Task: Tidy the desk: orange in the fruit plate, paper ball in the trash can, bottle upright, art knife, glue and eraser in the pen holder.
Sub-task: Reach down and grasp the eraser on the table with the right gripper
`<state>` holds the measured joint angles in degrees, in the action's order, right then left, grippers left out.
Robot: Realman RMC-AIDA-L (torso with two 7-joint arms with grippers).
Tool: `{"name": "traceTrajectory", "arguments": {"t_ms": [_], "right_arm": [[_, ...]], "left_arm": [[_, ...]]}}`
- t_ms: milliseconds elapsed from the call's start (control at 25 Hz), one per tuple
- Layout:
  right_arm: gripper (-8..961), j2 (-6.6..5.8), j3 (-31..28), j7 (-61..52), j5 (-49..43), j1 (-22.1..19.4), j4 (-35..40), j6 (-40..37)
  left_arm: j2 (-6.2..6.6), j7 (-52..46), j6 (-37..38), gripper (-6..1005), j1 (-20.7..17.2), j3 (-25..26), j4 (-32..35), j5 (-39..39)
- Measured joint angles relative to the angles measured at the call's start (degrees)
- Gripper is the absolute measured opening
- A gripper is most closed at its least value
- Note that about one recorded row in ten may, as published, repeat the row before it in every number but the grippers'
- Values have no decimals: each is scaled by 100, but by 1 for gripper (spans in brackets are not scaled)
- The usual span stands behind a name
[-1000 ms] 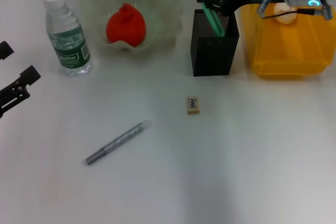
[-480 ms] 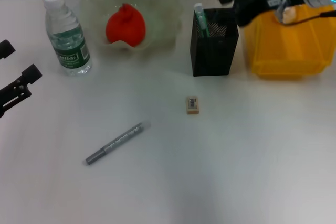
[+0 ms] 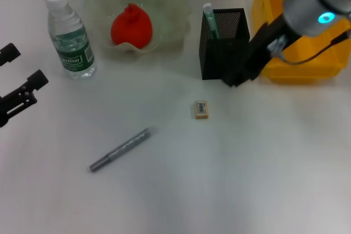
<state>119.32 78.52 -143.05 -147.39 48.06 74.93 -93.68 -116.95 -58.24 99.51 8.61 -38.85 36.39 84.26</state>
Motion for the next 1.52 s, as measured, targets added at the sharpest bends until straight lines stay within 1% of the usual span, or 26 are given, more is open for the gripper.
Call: {"name": "traceTrajectory", "arguments": {"t_ms": [40, 80, 120, 160, 280, 320, 440, 480, 520, 640, 680, 960, 1080, 1240, 1520], "right_arm": [[461, 4, 100, -6, -14, 50, -176, 78], [461, 15, 319, -8, -9, 133, -556, 316], [461, 15, 319, -8, -9, 133, -556, 316], [461, 21, 422, -9, -5, 154, -710, 443], [477, 30, 829, -40, 94, 182, -1171, 1099], [482, 30, 829, -40, 94, 182, -1171, 1099], [498, 31, 1083, -31, 358, 224, -1431, 1454], [503, 31, 1300, -19, 437, 229, -1502, 1629], [509, 31, 1300, -19, 437, 229, -1502, 1629], [524, 31, 1807, -17, 448, 198, -1528, 1946], [530, 30, 1878, -17, 449, 190, -1538, 2022], [567, 31, 1973, 49, 490, 177, -1754, 2381], [585, 38, 2015, 131, 600, 221, -2019, 2561], [611, 39, 2025, 172, 647, 234, -2115, 2645], [604, 39, 2030, 242, 716, 244, -2220, 2721]], "left_arm": [[-1, -3, 1, 802, 4, 0, 0, 17], [-2, -9, 2, 802, 10, 0, 0, 36], [-2, -9, 2, 802, 10, 0, 0, 36], [-2, -10, 3, 802, 11, 0, 0, 38], [-4, -13, 6, 802, -2, 1, 0, 44], [-4, -13, 6, 802, -2, 1, 0, 44], [-9, -14, 11, 802, -22, 1, 0, 50], [-14, -14, 16, 802, -34, 0, 0, 53], [-14, -14, 16, 802, -34, 0, 0, 53], [-14, -22, 31, 802, -44, -5, 0, 55], [-14, -22, 43, 802, -48, -7, 0, 55], [-12, -17, 52, 802, -57, -8, 0, 55], [-12, -28, 52, 802, -56, -8, 0, 55], [-12, -29, 52, 802, -46, -8, 0, 55], [-21, -34, 20, 802, -10, -8, 0, 55]]}}
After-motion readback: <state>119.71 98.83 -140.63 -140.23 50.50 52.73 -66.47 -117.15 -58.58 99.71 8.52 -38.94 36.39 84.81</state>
